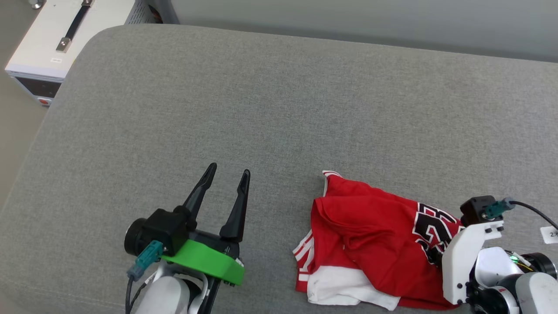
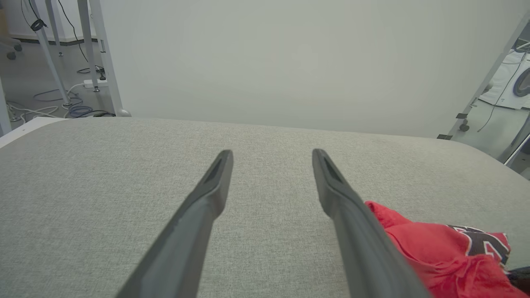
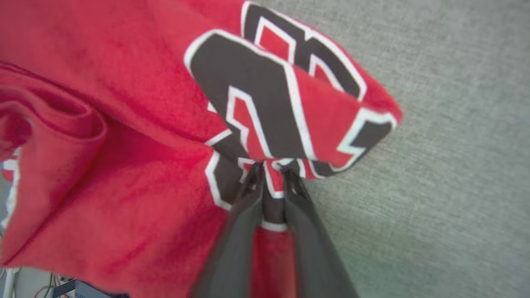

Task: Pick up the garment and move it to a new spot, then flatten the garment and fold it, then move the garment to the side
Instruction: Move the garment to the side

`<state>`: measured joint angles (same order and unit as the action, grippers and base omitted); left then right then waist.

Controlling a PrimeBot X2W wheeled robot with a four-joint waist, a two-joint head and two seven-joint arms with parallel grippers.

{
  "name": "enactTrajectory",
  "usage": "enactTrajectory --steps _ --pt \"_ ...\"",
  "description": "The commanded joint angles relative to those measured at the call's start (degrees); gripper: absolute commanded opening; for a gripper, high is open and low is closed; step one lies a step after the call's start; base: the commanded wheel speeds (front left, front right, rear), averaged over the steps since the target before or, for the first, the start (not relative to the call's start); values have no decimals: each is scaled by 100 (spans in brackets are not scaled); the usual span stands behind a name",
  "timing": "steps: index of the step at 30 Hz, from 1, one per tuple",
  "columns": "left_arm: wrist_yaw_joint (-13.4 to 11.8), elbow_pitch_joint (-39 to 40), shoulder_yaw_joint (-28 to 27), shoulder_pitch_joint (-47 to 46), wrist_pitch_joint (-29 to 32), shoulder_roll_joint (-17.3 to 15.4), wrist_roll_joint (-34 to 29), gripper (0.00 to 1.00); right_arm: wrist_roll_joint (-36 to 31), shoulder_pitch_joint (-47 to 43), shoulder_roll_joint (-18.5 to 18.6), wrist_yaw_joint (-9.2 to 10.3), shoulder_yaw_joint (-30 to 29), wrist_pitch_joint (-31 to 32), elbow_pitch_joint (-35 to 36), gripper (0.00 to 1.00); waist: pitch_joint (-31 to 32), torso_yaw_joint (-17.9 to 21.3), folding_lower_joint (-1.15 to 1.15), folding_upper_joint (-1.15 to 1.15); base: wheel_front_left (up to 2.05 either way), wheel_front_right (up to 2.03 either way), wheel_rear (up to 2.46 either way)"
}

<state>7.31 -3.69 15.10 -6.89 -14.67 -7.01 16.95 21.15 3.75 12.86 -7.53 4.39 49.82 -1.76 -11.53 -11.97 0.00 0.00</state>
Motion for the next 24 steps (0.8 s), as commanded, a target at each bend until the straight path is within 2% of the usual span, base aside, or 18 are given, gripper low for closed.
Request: enactTrajectory --steps 1,5,9,11,13,19,24 --pt "18 -30 24 -50 -33 13 -12 100 39 10 -16 4 141 -104 -167 0 84 56 0 0 0 0 0" --pt "18 -63 71 -3 -33 -15 21 100 -114 110 311 4 315 -526 -64 0 223 190 0 0 0 0 0" --pt "18 -50 117 39 -33 -37 53 100 -365 169 827 4 595 -945 173 0 315 423 0 0 0 0 0" --pt "18 -22 155 42 -33 -41 59 100 -497 221 1146 4 749 -1124 314 0 316 586 0 0 0 0 0" --pt "18 29 247 7 -33 -50 48 100 -659 352 1685 4 959 -1374 514 0 255 867 0 0 0 0 0" --pt "18 91 643 -201 -33 -60 -9 100 -811 607 2740 4 1254 -1786 652 0 -66 1455 0 0 0 0 0" --pt "18 55 1019 -471 -33 -92 -56 100 -853 768 3379 4 1295 -2141 386 0 -407 1891 0 0 0 0 0"
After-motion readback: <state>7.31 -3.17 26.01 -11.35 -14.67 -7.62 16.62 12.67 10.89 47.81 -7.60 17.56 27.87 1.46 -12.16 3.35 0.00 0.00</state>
